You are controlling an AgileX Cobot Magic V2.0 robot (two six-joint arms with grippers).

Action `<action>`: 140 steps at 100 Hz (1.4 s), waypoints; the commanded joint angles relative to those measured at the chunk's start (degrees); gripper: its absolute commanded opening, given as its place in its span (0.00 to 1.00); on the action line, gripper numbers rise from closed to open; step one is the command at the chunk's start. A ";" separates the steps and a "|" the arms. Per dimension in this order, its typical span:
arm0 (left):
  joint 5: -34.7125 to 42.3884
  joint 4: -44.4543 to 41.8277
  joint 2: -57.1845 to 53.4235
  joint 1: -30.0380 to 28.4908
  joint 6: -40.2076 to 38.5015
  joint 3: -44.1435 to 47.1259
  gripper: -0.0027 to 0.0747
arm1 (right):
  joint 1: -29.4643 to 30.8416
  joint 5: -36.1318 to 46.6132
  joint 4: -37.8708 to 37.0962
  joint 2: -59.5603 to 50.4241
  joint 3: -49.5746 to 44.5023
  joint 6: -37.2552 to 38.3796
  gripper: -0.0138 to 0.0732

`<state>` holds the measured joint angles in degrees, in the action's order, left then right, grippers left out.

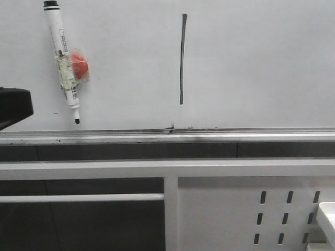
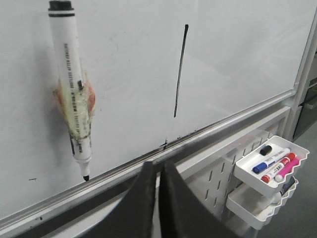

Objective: Write number 1 on whiteboard

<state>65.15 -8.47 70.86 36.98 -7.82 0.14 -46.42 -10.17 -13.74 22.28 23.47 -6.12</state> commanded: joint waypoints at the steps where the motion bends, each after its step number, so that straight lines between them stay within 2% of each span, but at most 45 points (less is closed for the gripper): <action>1: 12.76 0.03 -0.90 0.09 0.10 1.96 0.01 | 0.17 6.65 -0.63 -4.73 -5.87 0.18 0.08; 22: 11.99 0.03 -0.90 0.09 0.10 1.59 0.01 | 0.17 8.54 0.89 -12.79 -18.27 0.18 0.08; 29: 8.51 0.03 -0.90 0.09 0.10 0.33 0.01 | 0.17 8.98 0.89 -13.41 -19.51 0.18 0.08; 41: -1.87 -2.81 -0.90 0.09 0.10 -3.90 0.01 | 0.17 7.99 0.89 -13.41 -19.90 0.18 0.08; 59: -5.14 -6.12 -1.92 0.09 -2.50 -11.24 0.01 | 0.17 7.99 0.89 -13.41 -19.90 0.18 0.08; 71: -17.17 -8.29 -4.36 0.09 -4.89 -16.06 0.01 | 0.17 7.99 0.89 -13.41 -19.90 0.18 0.08; 82: -27.17 -14.49 -8.25 0.09 -5.42 -20.23 0.01 | 0.17 7.99 0.89 -13.41 -19.90 0.18 0.08; 101: -40.48 -23.81 -20.06 0.09 -20.01 -22.61 0.01 | 0.17 7.99 0.89 -13.41 -19.90 0.18 0.08; 113: -53.62 -24.36 -31.54 0.09 -20.13 -22.61 0.01 | 0.17 7.99 0.89 -13.41 -19.90 0.18 0.08; 124: -66.78 -20.38 -42.80 0.09 -20.23 -22.61 0.01 | 0.17 7.99 0.89 -13.41 -19.90 0.18 0.08; 140: -82.91 -22.54 -54.77 0.09 -20.00 -22.61 0.01 | 0.17 7.99 0.89 -13.41 -19.90 0.18 0.08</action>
<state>-11.70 -30.73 20.18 36.98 -27.18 -20.62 -46.42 -6.77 -12.85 8.38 2.08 -5.99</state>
